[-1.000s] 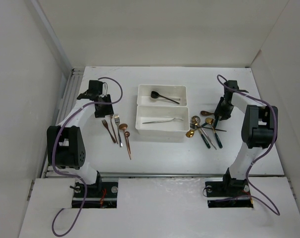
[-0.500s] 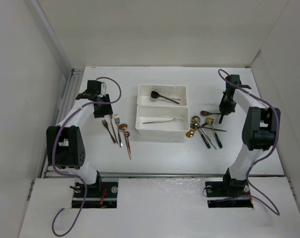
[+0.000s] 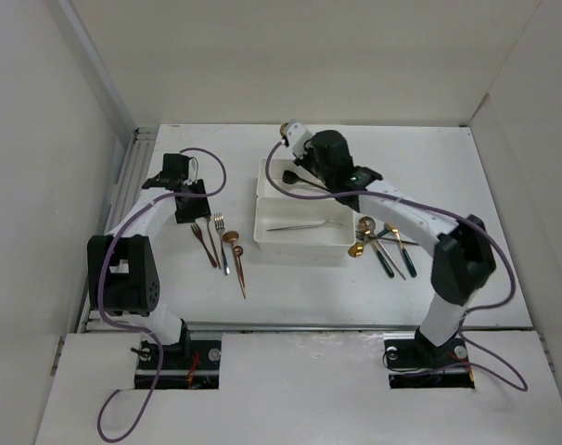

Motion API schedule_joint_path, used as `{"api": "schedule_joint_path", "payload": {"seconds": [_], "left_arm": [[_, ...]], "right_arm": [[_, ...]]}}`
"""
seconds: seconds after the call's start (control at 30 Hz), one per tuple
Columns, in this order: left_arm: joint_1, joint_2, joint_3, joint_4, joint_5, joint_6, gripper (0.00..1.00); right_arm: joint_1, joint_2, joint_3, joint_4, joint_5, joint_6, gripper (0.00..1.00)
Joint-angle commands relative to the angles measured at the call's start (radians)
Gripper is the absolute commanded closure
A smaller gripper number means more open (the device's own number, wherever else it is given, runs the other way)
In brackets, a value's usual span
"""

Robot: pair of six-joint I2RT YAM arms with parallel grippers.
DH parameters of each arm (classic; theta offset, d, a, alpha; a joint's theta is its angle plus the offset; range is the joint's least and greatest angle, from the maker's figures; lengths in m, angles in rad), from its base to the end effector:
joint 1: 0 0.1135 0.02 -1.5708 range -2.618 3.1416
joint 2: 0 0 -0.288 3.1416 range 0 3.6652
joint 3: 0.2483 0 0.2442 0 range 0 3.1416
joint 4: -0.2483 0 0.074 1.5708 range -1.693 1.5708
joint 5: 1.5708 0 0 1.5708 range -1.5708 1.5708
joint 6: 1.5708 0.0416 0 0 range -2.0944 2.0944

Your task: Sort the eating utensils into containers

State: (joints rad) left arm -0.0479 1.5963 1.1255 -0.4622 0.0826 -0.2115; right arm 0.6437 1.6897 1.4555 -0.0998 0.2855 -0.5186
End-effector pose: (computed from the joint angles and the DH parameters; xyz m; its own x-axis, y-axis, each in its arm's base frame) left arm 0.3337 -0.0194 0.2548 -0.8049 -0.1709 -0.5682 -0.0738 0.9790 -0.1898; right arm 0.3318 0.2343 0.3656 -0.0478 -0.6304 -0.7748 -0.4453 0.7078 -0.5485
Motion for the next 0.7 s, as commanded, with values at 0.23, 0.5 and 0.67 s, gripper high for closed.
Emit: {"api": "schedule_joint_path", "payload": {"seconds": [0.23, 0.5, 0.67], "left_arm": [[0.006, -0.124, -0.064, 0.045, -0.010, 0.008, 0.58], [0.006, -0.105, -0.095, 0.045, 0.035, 0.008, 0.54], [0.006, -0.049, -0.104, 0.045, 0.057, -0.003, 0.57]], "right_arm": [[0.040, 0.171, -0.016, 0.026, 0.063, -0.337, 0.96], [0.059, 0.160, -0.015, 0.035, 0.095, -0.265, 0.46], [0.048, 0.127, 0.022, 0.074, 0.158, -0.150, 0.33]]}}
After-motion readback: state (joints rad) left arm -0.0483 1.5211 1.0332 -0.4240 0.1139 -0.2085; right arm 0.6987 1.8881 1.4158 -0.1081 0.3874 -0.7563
